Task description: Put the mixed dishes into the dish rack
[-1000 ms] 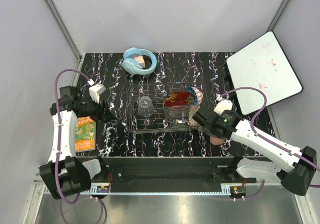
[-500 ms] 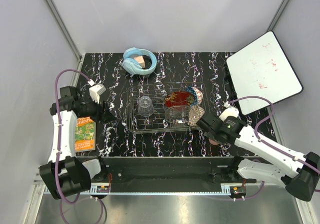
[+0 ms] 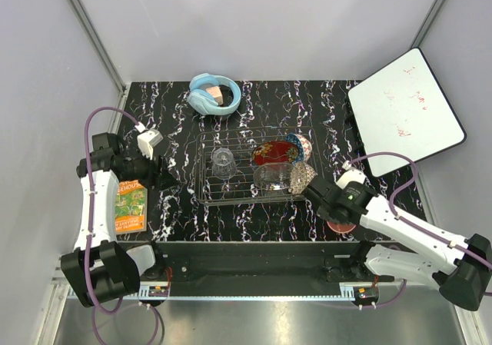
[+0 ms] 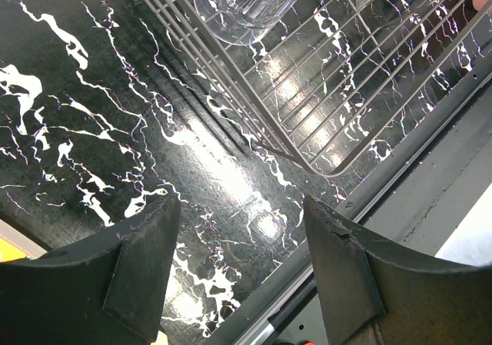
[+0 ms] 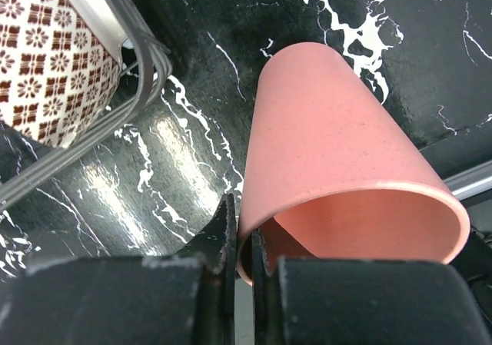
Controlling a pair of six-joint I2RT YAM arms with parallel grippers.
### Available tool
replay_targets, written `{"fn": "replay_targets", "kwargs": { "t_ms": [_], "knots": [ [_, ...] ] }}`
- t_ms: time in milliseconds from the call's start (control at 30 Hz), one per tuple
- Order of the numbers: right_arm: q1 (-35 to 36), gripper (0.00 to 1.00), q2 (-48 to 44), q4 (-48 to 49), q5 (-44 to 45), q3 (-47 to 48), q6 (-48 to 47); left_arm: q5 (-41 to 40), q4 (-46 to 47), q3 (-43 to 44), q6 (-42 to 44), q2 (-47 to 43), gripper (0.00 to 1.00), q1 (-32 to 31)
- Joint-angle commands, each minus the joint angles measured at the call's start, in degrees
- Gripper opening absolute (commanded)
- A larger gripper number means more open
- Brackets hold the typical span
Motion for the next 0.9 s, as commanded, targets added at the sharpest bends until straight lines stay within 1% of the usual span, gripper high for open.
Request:
{"fn": "replay_targets", "kwargs": {
  "t_ms": [0, 33, 100, 133, 167, 200, 233, 267, 300, 333, 367, 400, 433, 467, 500, 533, 600, 667, 700, 733, 767, 800, 867],
  "knots": [
    [-0.12, 0.0, -0.77, 3.07, -7.03, 1.39, -2.36, 1.76, 0.34, 1.44, 0.81, -0.62, 0.68, 0.25],
    [-0.12, 0.0, -1.48, 4.72, -8.0, 2.27, -4.11, 2.29, 0.08, 1.97, 0.55, -0.53, 0.68, 0.25],
    [-0.03, 0.0, -4.28, 7.97, -12.47, 4.46, -10.7, 4.39, -0.54, 3.11, -0.33, -0.7, 0.69, 0.26],
    [-0.03, 0.0, -5.34, 12.17, -17.01, 5.17, -13.07, 5.45, -1.76, 4.68, -0.68, -0.7, 0.71, 0.25],
    [-0.03, 0.0, -6.4, 14.3, -19.5, 6.57, -16.92, 6.76, -2.56, 5.65, -1.64, -0.7, 0.73, 0.34],
    [-0.03, 0.0, -7.8, 16.23, -22.13, 7.28, -18.61, 10.0, -3.61, 6.8, -1.91, -0.7, 0.75, 0.34],
    [0.06, 0.0, -8.42, 20.25, -28.07, 8.07, -20.37, 11.51, -5.62, 9.24, -2.09, -0.53, 0.81, 0.34],
    [0.14, 0.0, -9.04, 22.47, -30.92, 9.12, -23.17, 12.92, -6.42, 10.57, -2.87, -0.53, 0.95, 0.34],
    [0.49, 0.0, -10.35, 26.15, -32.95, 9.65, -24.25, 15.71, -7.39, 13.37, -3.14, -0.36, 0.98, 0.26],
    [0.93, 0.0, -11.15, 28.36, -37.06, 10.09, -25.3, 17.31, -9.92, 14.79, -3.06, -0.09, 0.99, 0.34],
    [0.94, 0.0, -11.94, 30.47, -39.19, 10.01, -27.4, 18.98, -11.34, 16.28, -2.62, 0.08, 0.99, 0.34],
    [0.94, 0.0, -13.16, 34.75, -41.12, 9.83, -28.03, 22.91, -12.83, 19.08, -2.7, 0.7, 0.99, 0.26],
    [0.94, 0.0, -13.78, 36.97, -44.8, 9.4, -28.82, 25.04, -15.63, 20.33, -2.62, 1.14, 0.99, 0.25],
    [0.94, 0.0, -14.23, 39.52, -46.49, 8.96, -29.78, 27.41, -17.05, 21.56, -2.62, 2.18, 0.99, 0.25],
    [0.94, 0.0, -15.01, 45.2, -48.16, 8.34, -29.88, 31.87, -20.11, 23.57, -2.53, 2.89, 0.99, 0.25],
    [0.94, 0.0, -15.37, 48.04, -50.7, 7.21, -29.88, 33.91, -21.36, 24.46, -2.36, 3.51, 0.99, 0.25],
    [0.94, 0.0, -15.11, 55.23, -52.47, 6.5, -29.79, 39.02, -22.42, 25.87, -4.1, 5.35, 0.99, 0.17],
    [0.94, 0.0, -13.71, 58.86, -53.44, 6.14, -30.32, 44.36, -22.17, 25.62, -6.99, 6.58, 0.99, 0.17],
    [1.02, 0.0, -13.09, 63.49, -54.32, 5.88, -30.32, 46.31, -17.73, 24.31, -9.62, 6.59, 0.99, 0.25],
    [0.94, 0.0, -12.22, 65.19, -55.02, 5.53, -30.06, 46.94, -14.38, 23.34, -14.61, 6.42, 0.99, 0.08],
    [0.94, 0.0, -10.03, 68.69, -55.99, 5.44, -29.88, 46.94, -13.3, 23.42, -19.1, 6.85, 0.99, -0.62],
    [1.02, 0.0, -8.97, 72.9, -57.56, 5.53, -29.71, 47.03, -13.03, 24.2, -19.92, 7.29, 0.99, -1.32],
    [0.94, 0.0, -5.12, 75.83, -58.89, 6.23, -29.27, 47.03, -13.11, 24.91, -23.51, 8.25, 0.99, -2.73]
  ]
}}
